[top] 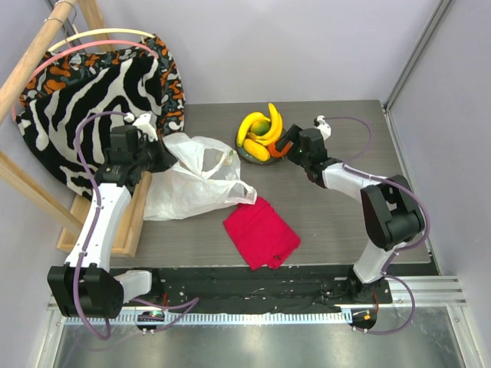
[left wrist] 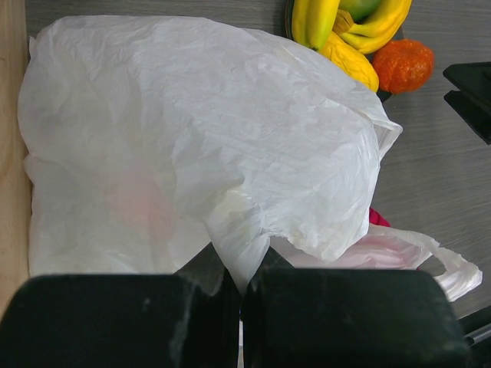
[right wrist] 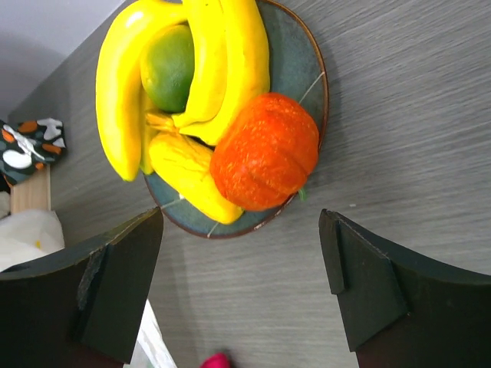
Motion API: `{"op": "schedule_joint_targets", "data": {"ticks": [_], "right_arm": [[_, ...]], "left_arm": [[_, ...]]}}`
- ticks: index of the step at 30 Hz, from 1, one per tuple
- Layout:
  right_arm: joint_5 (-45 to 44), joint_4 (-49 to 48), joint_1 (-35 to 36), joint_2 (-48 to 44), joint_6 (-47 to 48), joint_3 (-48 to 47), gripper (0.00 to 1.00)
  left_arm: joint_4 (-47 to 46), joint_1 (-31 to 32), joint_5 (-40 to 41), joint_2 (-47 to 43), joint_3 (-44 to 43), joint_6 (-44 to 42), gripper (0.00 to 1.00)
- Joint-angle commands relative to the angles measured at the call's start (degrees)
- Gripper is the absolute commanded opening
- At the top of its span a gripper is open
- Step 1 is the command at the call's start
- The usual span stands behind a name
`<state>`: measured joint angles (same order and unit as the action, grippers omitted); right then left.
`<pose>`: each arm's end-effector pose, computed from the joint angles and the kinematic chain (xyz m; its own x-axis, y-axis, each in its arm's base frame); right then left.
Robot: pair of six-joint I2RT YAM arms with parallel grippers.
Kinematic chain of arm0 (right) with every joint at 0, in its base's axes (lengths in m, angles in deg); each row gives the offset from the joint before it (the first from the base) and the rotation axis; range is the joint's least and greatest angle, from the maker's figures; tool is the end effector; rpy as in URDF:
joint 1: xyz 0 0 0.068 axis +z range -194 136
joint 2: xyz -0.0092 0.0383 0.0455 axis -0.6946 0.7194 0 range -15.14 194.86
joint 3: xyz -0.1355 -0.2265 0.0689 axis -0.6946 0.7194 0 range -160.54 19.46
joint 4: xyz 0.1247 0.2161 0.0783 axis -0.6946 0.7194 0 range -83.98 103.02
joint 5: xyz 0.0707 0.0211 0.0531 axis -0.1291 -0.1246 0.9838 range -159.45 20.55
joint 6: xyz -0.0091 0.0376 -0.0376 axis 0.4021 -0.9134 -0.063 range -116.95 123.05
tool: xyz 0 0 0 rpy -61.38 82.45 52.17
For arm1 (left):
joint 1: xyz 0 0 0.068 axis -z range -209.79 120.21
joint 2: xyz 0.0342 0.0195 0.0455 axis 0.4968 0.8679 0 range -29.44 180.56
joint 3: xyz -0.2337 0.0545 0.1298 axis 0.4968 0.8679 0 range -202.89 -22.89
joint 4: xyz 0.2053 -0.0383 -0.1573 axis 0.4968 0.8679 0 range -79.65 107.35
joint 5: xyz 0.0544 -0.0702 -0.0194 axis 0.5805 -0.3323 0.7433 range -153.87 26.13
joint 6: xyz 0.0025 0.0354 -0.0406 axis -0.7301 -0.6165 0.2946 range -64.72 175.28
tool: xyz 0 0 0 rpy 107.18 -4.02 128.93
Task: Place the fruits into the plastic bag
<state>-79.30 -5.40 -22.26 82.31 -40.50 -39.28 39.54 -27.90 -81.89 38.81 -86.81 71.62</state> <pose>0.3551 0.1350 0.2188 -0.4629 0.5463 -0.6980 0.1313 0.8211 0.5555 0.2605 -0.0197 0.3405 -0.6110 -0.2477 -0.7519 0.1221 0.9090 -0.3986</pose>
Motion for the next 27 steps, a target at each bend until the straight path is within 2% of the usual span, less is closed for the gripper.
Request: {"op": "schedule_joint_targets", "data": {"ticks": [1,17,27], "right_arm": [[2.5,-7.2,-1.3,4.4,-6.4,-2.2,0.9],[5.4,-13.7,-2.7,10.4,-11.6,-3.0,0.87],[5.4,-14.3,-3.3,13.1,-14.4,-4.3,0.84]], "left_arm": [[-0.4,0.4,-0.4,0.0,-1.3,0.3,0.0],[0.3,1.7,0.3,0.5,-1.6,-0.3,0.0],[0.6,1.8,0.8,0.6,-1.8,-0.6,0.0]]}}
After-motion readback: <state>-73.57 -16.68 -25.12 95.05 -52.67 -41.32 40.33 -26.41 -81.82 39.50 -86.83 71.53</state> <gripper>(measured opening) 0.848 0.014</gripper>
